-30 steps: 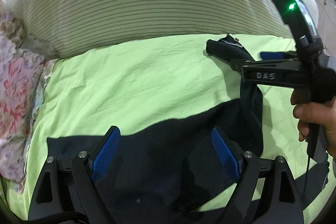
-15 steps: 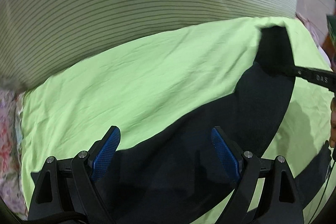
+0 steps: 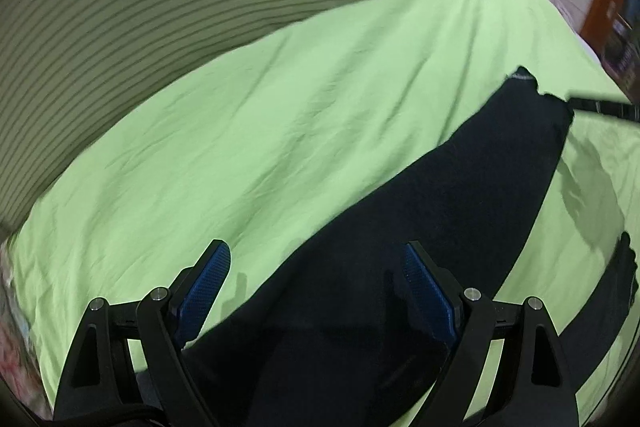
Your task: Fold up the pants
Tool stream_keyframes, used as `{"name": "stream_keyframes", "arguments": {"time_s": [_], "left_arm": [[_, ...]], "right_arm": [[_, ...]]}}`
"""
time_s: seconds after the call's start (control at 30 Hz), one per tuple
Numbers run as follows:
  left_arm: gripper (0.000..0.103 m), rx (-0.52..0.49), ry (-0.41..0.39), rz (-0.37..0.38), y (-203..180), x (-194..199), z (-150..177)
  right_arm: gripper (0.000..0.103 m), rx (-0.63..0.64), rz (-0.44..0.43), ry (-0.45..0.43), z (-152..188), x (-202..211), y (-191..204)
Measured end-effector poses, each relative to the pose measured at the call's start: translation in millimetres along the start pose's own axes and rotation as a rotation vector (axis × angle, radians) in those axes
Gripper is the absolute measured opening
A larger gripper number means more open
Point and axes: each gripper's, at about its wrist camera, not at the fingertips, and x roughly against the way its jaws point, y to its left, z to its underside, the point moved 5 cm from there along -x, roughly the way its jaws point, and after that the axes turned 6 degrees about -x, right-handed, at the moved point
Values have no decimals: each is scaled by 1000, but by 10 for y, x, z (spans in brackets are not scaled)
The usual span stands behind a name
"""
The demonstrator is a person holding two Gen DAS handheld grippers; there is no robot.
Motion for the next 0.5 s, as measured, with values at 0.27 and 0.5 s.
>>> {"name": "stream_keyframes", "arguments": {"time_s": [0.27,0.5], "left_arm": [[73,-19,128,130,-63,-482,-110],[36,-18,140,196,-149,-598,-229]], "right_arm": [[57,178,-54,101,-340,-301,146],[10,204,-34,112,-405,-387,86]]}}
